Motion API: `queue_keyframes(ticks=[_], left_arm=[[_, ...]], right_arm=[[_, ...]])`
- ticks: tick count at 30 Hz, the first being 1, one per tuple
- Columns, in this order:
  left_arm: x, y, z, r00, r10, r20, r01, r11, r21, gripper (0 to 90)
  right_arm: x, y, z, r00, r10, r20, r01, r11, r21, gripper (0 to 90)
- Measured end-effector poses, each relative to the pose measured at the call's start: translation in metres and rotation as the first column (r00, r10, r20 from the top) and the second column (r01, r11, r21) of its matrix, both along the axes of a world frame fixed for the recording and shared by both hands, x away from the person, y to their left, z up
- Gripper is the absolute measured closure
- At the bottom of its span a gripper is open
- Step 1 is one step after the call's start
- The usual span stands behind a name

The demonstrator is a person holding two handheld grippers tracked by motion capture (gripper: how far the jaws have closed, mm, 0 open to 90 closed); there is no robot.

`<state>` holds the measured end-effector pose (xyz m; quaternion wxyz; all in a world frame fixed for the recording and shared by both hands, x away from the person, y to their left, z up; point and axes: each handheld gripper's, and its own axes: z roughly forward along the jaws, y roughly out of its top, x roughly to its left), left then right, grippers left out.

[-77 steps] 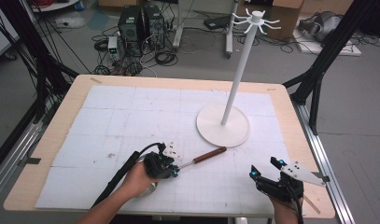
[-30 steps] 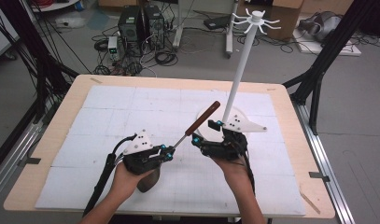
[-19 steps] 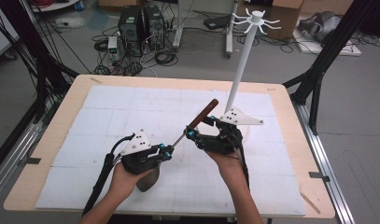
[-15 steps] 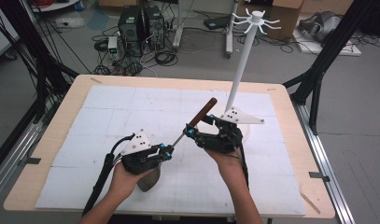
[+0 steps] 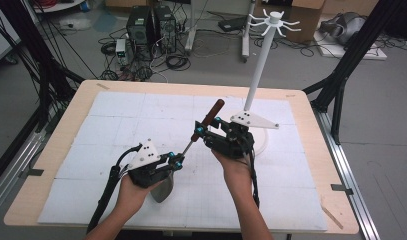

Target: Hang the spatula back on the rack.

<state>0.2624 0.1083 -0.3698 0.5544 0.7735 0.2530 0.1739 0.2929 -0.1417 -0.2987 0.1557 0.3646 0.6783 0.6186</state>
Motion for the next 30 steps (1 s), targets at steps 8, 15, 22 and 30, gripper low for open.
queue_keyframes(ticks=[8, 15, 22, 30], left_arm=[[-0.002, -0.002, 0.002, 0.9998, -0.003, 0.018, 0.003, 0.9993, -0.038, 83.9], [-0.005, -0.002, 0.005, 0.9990, 0.001, 0.044, 0.001, 0.9987, -0.051, 83.8], [-0.007, 0.001, 0.009, 0.9984, -0.007, 0.056, 0.013, 0.9953, -0.096, 83.5], [-0.003, 0.020, 0.012, 0.9992, 0.018, 0.035, -0.013, 0.9893, -0.146, 67.6]], right_arm=[[-0.004, 0.001, 0.010, 1.0000, 0.001, 0.001, -0.002, 0.998, 0.067, 65.0], [-0.010, 0.005, 0.016, 0.9992, 0.019, 0.036, -0.022, 0.996, 0.089, 68.1], [-0.014, 0.015, 0.030, 0.9917, 0.106, 0.072, -0.113, 0.989, 0.099, 72.1], [-0.014, 0.015, 0.036, 0.9864, 0.136, 0.093, -0.141, 0.989, 0.048, 72.9]])
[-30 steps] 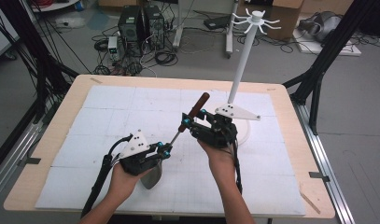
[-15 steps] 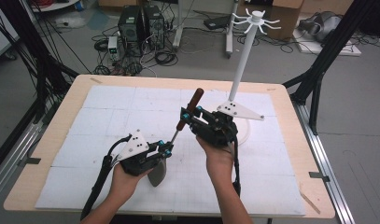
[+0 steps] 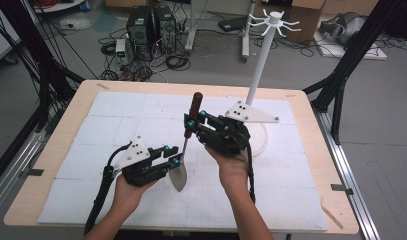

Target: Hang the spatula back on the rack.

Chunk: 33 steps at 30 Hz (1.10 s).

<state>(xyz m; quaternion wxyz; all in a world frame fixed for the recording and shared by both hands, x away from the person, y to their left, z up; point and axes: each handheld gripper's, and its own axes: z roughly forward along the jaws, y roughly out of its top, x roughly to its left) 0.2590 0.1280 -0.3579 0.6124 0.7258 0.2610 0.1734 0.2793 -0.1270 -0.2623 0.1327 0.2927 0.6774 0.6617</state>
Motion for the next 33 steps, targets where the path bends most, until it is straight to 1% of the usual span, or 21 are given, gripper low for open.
queue_keyframes(ticks=[2, 4, 5, 7, 9, 11, 13, 15, 16, 19, 20, 21, 22, 23, 24, 26, 28, 30, 31, 33], left_arm=[[0.001, 0.011, 0.001, 0.9999, 0.013, -0.004, -0.013, 0.9996, -0.025, 60.4], [0.002, 0.025, 0.001, 0.9994, 0.034, 0.000, -0.034, 0.9989, -0.032, 53.8], [0.002, 0.032, 0.001, 0.9991, 0.042, 0.003, -0.042, 0.9980, -0.047, 51.5], [0.001, 0.048, 0.000, 0.9979, 0.064, 0.013, -0.063, 0.9961, -0.062, 45.0], [0.000, 0.064, -0.002, 0.9958, 0.087, 0.027, -0.085, 0.9931, -0.080, 37.9], [-0.001, 0.078, -0.005, 0.9930, 0.114, 0.032, -0.110, 0.9891, -0.097, 29.5], [-0.003, 0.092, -0.009, 0.9919, 0.124, 0.028, -0.120, 0.9870, -0.107, 24.2], [-0.004, 0.103, -0.013, 0.9882, 0.152, 0.018, -0.149, 0.9817, -0.118, 18.5], [-0.005, 0.108, -0.015, 0.9873, 0.158, 0.014, -0.155, 0.9804, -0.122, 18.4], [-0.007, 0.117, -0.021, 0.9839, 0.179, 0.005, -0.176, 0.9757, -0.130, 18.5], [-0.007, 0.119, -0.022, 0.9837, 0.180, 0.005, -0.177, 0.9756, -0.129, 18.7], [-0.008, 0.120, -0.024, 0.9831, 0.183, 0.003, -0.181, 0.9756, -0.123, 18.8], [-0.008, 0.120, -0.025, 0.9839, 0.179, 0.000, -0.178, 0.9773, -0.115, 18.9], [-0.008, 0.121, -0.025, 0.9843, 0.176, 0.002, -0.175, 0.9793, -0.101, 19.0], [-0.009, 0.121, -0.025, 0.9839, 0.178, 0.005, -0.177, 0.9794, -0.096, 19.2], [-0.010, 0.122, -0.025, 0.9837, 0.180, 0.007, -0.178, 0.9787, -0.102, 19.2], [-0.010, 0.121, -0.025, 0.9833, 0.182, 0.010, -0.180, 0.9789, -0.097, 19.2], [-0.010, 0.122, -0.026, 0.9831, 0.183, 0.008, -0.182, 0.9792, -0.091, 19.2], [-0.010, 0.122, -0.026, 0.9830, 0.183, 0.007, -0.182, 0.9794, -0.087, 19.2], [-0.010, 0.122, -0.027, 0.9826, 0.186, 0.003, -0.185, 0.9783, -0.093, 19.3]], right_arm=[[0.002, -0.004, 0.003, 1.0000, 0.009, -0.001, -0.009, 1.000, 0.004, 72.8], [0.005, -0.009, 0.006, 0.9996, 0.029, -0.001, -0.029, 1.000, 0.011, 72.8], [0.007, -0.011, 0.008, 0.9991, 0.042, 0.001, -0.042, 0.999, 0.004, 72.8], [0.011, -0.014, 0.012, 0.9986, 0.051, 0.012, -0.050, 0.998, -0.022, 72.7], [0.014, -0.017, 0.015, 0.9981, 0.060, 0.016, -0.059, 0.998, -0.038, 72.8], [0.019, -0.021, 0.018, 0.9975, 0.070, 0.010, -0.070, 0.997, -0.040, 72.8], [0.024, -0.026, 0.022, 0.9967, 0.081, 0.005, -0.081, 0.996, -0.042, 72.7], [0.029, -0.030, 0.026, 0.9965, 0.084, 0.004, -0.083, 0.995, -0.047, 72.7], [0.032, -0.032, 0.029, 0.9963, 0.085, 0.008, -0.085, 0.995, -0.052, 72.7], [0.039, -0.038, 0.035, 0.9965, 0.084, 0.001, -0.084, 0.996, -0.044, 72.8], [0.041, -0.041, 0.039, 0.9965, 0.083, -0.008, -0.083, 0.996, -0.043, 72.7], [0.042, -0.043, 0.040, 0.9966, 0.083, -0.003, -0.083, 0.996, -0.042, 72.7], [0.043, -0.046, 0.043, 0.9967, 0.081, 0.000, -0.081, 0.996, -0.039, 72.8], [0.044, -0.048, 0.045, 0.9967, 0.081, 0.007, -0.080, 0.996, -0.043, 72.7], [0.046, -0.051, 0.046, 0.9967, 0.082, 0.006, -0.081, 0.996, -0.048, 72.7], [0.050, -0.057, 0.049, 0.9964, 0.085, -0.001, -0.085, 0.995, -0.060, 72.7], [0.055, -0.063, 0.053, 0.9963, 0.086, -0.008, -0.086, 0.994, -0.068, 72.7], [0.058, -0.067, 0.059, 0.9964, 0.085, 0.006, -0.084, 0.994, -0.070, 72.7], [0.060, -0.069, 0.062, 0.9966, 0.083, 0.005, -0.082, 0.994, -0.073, 72.7], [0.064, -0.074, 0.069, 0.9969, 0.079, 0.006, -0.078, 0.993, -0.092, 72.7]])
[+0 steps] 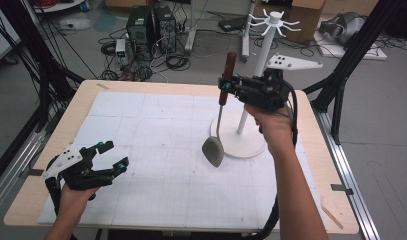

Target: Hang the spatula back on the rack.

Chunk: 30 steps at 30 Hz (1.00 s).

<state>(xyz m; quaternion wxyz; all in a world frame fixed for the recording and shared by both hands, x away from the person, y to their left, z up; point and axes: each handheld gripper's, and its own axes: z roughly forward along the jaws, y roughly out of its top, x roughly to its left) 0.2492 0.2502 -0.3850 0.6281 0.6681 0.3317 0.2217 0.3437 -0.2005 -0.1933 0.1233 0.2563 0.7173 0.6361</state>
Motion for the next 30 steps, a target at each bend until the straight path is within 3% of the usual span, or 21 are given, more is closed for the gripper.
queue_keyframes(ticks=[13, 19, 30], left_arm=[[0.002, 0.001, -0.003, 0.9999, 0.004, -0.009, -0.004, 1.0000, -0.004, 19.9], [0.002, 0.001, -0.003, 1.0000, 0.002, -0.008, -0.002, 1.0000, -0.004, 19.9], [0.002, 0.002, -0.004, 0.9999, 0.005, -0.013, -0.005, 1.0000, -0.007, 20.0]], right_arm=[[0.024, -0.035, 0.038, 0.9998, 0.015, 0.011, -0.015, 1.000, -0.013, 72.7], [0.032, -0.042, 0.038, 0.9998, 0.018, -0.010, -0.018, 1.000, -0.026, 72.6], [0.046, -0.055, 0.035, 0.9993, 0.019, -0.031, -0.019, 1.000, -0.005, 72.6]])
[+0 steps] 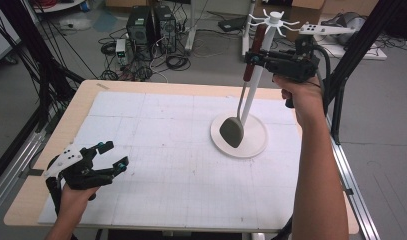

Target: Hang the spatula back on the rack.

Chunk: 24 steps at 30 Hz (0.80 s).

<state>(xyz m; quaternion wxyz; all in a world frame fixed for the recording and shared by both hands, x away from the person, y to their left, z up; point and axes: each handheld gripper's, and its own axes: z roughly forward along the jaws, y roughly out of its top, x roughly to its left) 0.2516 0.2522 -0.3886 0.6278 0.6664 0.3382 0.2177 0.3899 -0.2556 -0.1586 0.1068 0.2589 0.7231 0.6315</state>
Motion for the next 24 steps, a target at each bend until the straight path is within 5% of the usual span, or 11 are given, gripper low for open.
queue_keyframes(ticks=[13, 24], left_arm=[[0.000, 0.003, -0.001, 1.0000, 0.003, -0.003, -0.003, 0.9999, -0.010, 20.1], [0.001, 0.003, -0.002, 1.0000, 0.001, -0.008, -0.001, 1.0000, -0.008, 20.1]], right_arm=[[0.011, -0.004, -0.004, 0.9994, -0.031, -0.017, 0.031, 0.999, -0.009, 72.6], [0.001, -0.002, -0.007, 0.9948, -0.098, 0.028, 0.099, 0.995, -0.030, 67.7]])
